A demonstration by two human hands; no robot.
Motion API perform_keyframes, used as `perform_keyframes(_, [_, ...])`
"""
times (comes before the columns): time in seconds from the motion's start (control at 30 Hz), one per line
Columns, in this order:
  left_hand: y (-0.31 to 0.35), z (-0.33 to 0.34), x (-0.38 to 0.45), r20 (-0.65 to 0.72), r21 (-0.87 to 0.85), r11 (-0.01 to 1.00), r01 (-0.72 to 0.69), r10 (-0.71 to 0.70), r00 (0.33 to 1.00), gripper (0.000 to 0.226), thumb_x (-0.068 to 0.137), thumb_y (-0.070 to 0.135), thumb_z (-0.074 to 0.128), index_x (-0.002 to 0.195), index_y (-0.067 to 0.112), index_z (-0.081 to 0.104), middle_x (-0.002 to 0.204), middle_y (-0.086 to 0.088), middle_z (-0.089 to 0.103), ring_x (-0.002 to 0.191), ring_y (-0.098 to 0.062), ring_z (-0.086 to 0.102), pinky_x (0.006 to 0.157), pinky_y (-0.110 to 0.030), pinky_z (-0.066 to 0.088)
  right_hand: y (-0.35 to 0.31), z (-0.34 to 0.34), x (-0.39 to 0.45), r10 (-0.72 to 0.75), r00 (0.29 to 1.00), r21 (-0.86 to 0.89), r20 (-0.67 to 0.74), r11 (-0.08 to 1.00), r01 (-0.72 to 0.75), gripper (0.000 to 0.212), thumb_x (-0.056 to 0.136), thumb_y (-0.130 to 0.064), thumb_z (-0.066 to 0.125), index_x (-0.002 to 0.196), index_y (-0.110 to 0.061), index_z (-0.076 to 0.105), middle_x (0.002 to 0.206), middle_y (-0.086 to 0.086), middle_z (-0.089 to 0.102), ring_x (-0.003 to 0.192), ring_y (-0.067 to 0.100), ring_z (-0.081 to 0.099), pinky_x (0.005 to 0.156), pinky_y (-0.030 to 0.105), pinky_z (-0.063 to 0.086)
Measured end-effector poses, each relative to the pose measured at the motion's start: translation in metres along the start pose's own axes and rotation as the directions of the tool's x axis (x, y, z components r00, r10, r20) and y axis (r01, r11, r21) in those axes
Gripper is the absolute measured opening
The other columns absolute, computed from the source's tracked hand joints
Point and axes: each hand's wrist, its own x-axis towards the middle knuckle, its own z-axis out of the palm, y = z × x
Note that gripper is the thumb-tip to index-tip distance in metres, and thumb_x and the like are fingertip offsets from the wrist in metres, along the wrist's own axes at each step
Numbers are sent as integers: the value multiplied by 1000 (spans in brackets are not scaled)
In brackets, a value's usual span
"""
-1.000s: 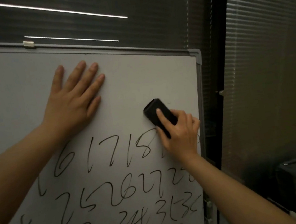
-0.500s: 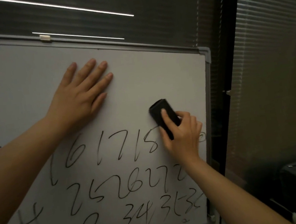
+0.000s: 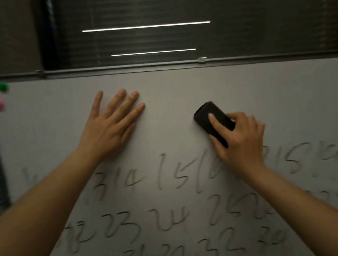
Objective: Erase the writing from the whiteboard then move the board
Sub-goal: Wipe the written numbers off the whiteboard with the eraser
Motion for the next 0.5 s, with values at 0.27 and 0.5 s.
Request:
perform_keyframes(0.27, [-110,-8,-108,124,28,993,119,-121,985,52,103,36,25,153,23,22,158,-10,26,145,-31,21,116,-54,5,-120,23,41,26,998,98,-55,995,-20,46,84,-28,63,129,-21,58,106,20,56,91,28,39,76,38,26])
perform_keyframes(0.5, [-154,8,-170,84,46,989,143,-147,986,51,103,34,29,153,26,21,160,-6,22,146,-29,19,113,-57,-7,-237,36,66,-190,975,191,-115,959,209,43,86,-20,63,128,-17,61,111,23,59,98,33,48,80,40,30])
